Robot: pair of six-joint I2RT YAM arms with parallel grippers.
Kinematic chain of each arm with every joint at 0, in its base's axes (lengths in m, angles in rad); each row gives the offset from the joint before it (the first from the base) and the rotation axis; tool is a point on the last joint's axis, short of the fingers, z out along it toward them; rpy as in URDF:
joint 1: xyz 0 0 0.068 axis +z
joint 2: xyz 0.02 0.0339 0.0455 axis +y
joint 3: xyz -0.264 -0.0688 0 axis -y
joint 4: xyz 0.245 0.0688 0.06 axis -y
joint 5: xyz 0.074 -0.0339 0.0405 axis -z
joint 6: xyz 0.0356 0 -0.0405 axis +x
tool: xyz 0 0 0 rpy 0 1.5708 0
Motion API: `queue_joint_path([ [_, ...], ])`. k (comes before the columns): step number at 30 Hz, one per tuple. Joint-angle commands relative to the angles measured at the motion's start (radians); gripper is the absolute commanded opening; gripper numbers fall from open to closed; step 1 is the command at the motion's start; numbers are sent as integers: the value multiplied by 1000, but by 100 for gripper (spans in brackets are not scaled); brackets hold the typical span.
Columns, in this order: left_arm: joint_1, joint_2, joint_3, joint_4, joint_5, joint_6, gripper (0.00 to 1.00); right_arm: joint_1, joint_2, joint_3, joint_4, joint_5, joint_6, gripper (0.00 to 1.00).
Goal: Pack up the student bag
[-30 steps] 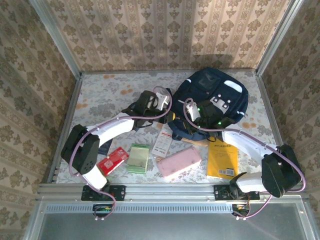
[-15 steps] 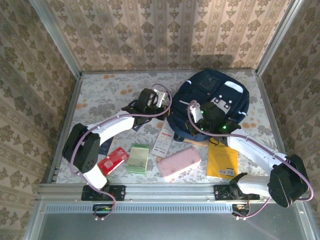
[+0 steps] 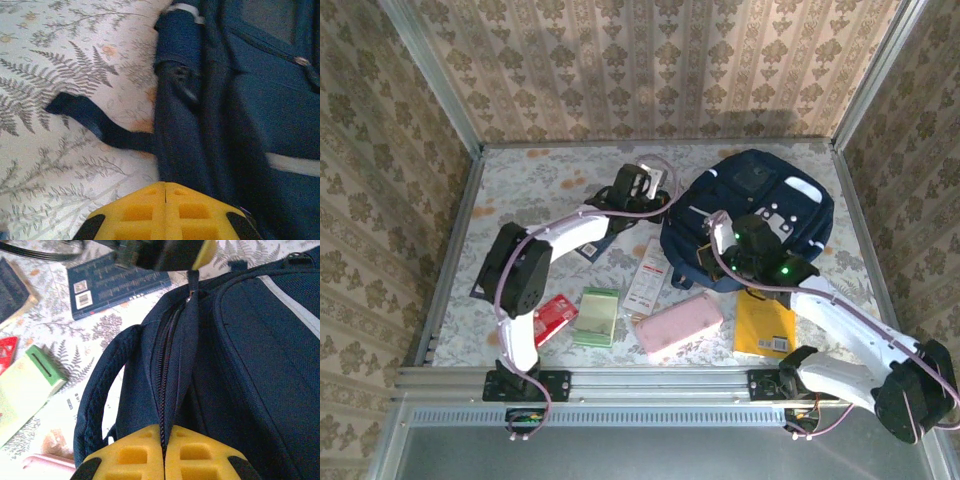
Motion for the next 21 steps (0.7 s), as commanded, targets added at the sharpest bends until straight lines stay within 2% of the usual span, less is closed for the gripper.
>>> queue_joint_path([
  [1, 42, 92, 48, 76, 65, -45, 0, 7, -63, -4, 95, -63, 6, 0],
  [6, 55, 219, 169, 103, 238, -101, 0, 7, -72, -23, 132, -93, -4, 0],
  [8, 59, 236, 185, 109, 268, -116, 0, 5, -68, -25, 134, -80, -11, 0],
  [10, 72, 212, 167, 117, 251, -140, 0, 1, -64, -21, 129, -69, -14, 0],
  [11, 83, 191, 148, 114, 225, -151, 2, 0, -64, -22, 130, -69, -18, 0],
  [13, 118, 127, 101, 91, 156, -192, 20, 0, -62, -28, 132, -69, -35, 0],
  [14, 140, 92, 76, 72, 128, -214, 25, 1, -54, -32, 136, -82, -46, 0],
  [17, 187, 6, 27, -18, 74, -262, 34, 11, 10, -24, 153, -119, -69, 0],
  [18, 222, -12, 28, -66, 80, -274, 36, 14, 42, -13, 157, -121, -81, 0],
  [21, 248, -31, 39, -175, 144, -294, 40, 23, 116, 12, 176, -125, -130, 0],
])
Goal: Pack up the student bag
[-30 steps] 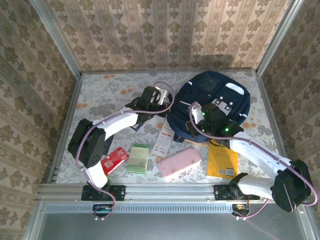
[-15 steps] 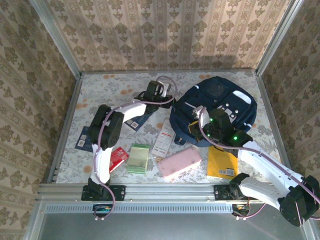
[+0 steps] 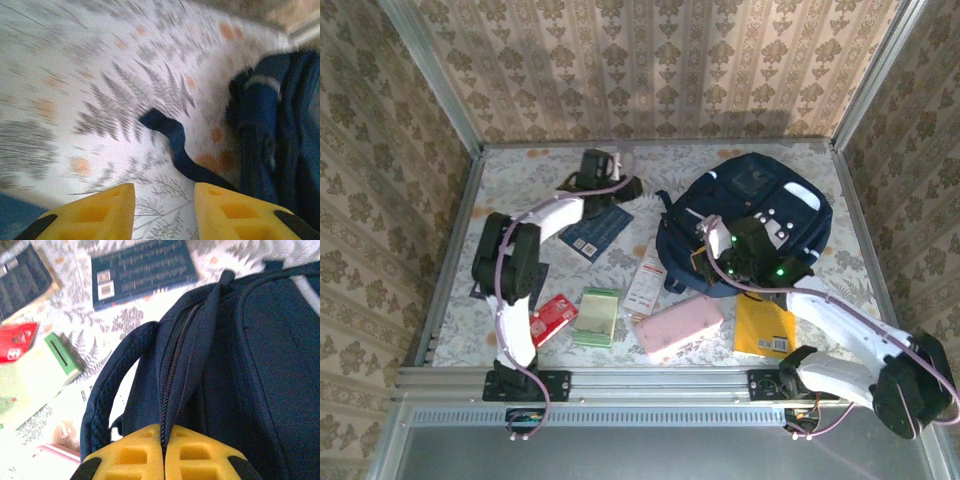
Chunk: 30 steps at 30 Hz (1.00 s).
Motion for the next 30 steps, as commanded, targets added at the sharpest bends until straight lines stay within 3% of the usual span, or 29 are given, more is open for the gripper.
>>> queue_joint_path([
  [1, 18, -37, 0, -145, 50, -71, 43, 18, 51, 51, 112, -39, -82, 0],
  [6, 20, 24, -6, -94, 293, -195, 59, 49, 86, 76, 118, -53, -147, 0],
  [9, 9, 82, 15, -62, 415, -255, 64, 53, 75, 56, 135, -62, -145, 0],
  [18, -85, 191, 38, 74, 527, -374, 66, 56, 46, 29, 144, -41, -140, 0],
  [22, -104, 221, 25, 216, 558, -475, 64, 56, 47, 23, 147, -27, -127, 0],
  [24, -111, 237, 35, 256, 569, -510, 56, 56, 49, 18, 157, -20, -111, 0],
  [26, -118, 255, 51, 295, 585, -541, 35, 56, 42, 13, 165, 11, -78, 0],
  [28, -121, 264, 48, 366, 586, -593, 13, 55, 23, 4, 174, 49, -40, 13],
  [30, -119, 269, 31, 459, 578, -663, 0, 56, -18, -7, 175, 89, 15, 32],
])
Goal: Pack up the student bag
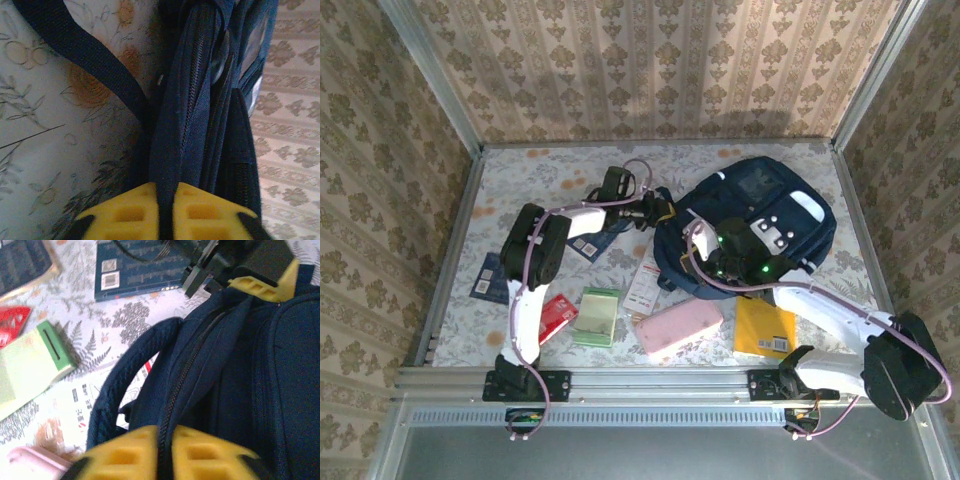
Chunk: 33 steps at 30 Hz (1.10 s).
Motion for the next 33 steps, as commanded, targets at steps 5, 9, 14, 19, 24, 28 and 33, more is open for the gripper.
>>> queue_joint_path([
  [5, 0, 15, -11, 288, 2, -225, 0, 9, -229, -26, 40, 147, 205, 56],
  [9, 11, 4, -3, 328, -21, -275, 0, -8, -291, 83, -248, 324, 354, 59],
  [14, 28, -23, 20, 332, -60, -310, 0, -54, -278, 141, -512, 501, 520, 9],
  [19, 47, -46, 39, 309, -68, -305, 0, -166, -324, 70, -567, 417, 711, 4],
  [24, 89, -62, 11, 334, -86, -325, 0, -205, -309, 9, -543, 354, 757, 4],
  [28, 136, -104, -42, 362, -134, -335, 0, -205, -227, 33, -494, 265, 756, 11],
  [33, 193, -199, -168, 414, -271, -334, 0, -204, -88, 106, -378, 97, 698, 20],
])
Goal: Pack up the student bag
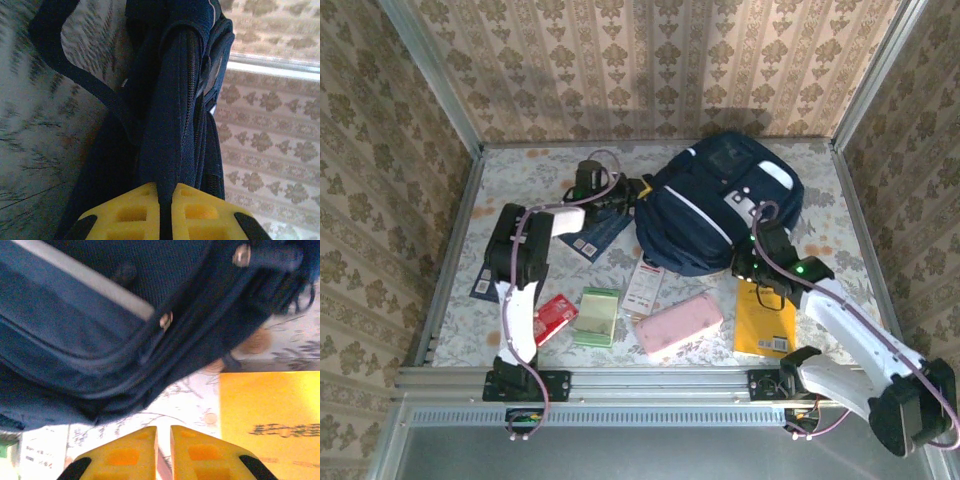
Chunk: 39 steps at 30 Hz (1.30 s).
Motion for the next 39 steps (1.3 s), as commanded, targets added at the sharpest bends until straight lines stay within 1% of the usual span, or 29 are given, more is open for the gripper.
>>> queue_joint_path([
  [1, 51, -134, -64, 150, -169, -20, 0, 0, 82, 88, 96, -136, -50, 23],
  [4, 55, -188, -144, 191, -247, -20, 0, 46, 161, 176, 106, -101, -178, 33],
  [6, 40, -218, -180, 201, -278, -10, 0, 86, 202, 248, 111, -52, -300, 37],
  [7, 32, -232, -189, 202, -282, 1, 0, 97, 211, 265, 139, -52, -364, 38],
  [8, 19, -249, -197, 198, -283, 14, 0, 110, 210, 266, 198, -73, -453, 39],
  [9, 5, -267, -210, 187, -287, 31, 0, 118, 200, 247, 276, -120, -556, 42],
  [11, -18, -306, -232, 165, -299, 61, 0, 122, 184, 182, 448, -192, -750, 58],
  [12, -32, -324, -242, 153, -305, 87, 0, 122, 196, 175, 497, -181, -827, 59],
  [14, -51, -351, -247, 114, -303, 139, 0, 116, 255, 225, 506, -172, -939, 61],
  [18, -74, -380, -275, 91, -296, 190, 0, 113, 397, 335, 442, -315, -1157, 60],
  [19, -75, -382, -282, 91, -289, 194, 0, 110, 428, 362, 417, -334, -1201, 57],
  [21, -75, -391, -303, 98, -288, 194, 0, 102, 469, 402, 379, -370, -1261, 52],
  [24, -75, -408, -324, 99, -285, 204, 0, 68, 495, 424, 373, -453, -1289, 49],
  [27, -75, -420, -329, 90, -280, 220, 0, 57, 505, 417, 401, -456, -1349, 48],
  [31, -74, -420, -332, 95, -282, 222, 0, 57, 536, 442, 355, -476, -1430, 48],
  [33, -75, -423, -337, 101, -286, 222, 0, 57, 556, 455, 325, -480, -1465, 50],
  [34, -100, -425, -339, 103, -288, 222, 0, 57, 567, 460, 311, -482, -1481, 51],
  [39, -110, -429, -339, 108, -291, 227, 0, 57, 634, 482, 294, -439, -1522, 55],
])
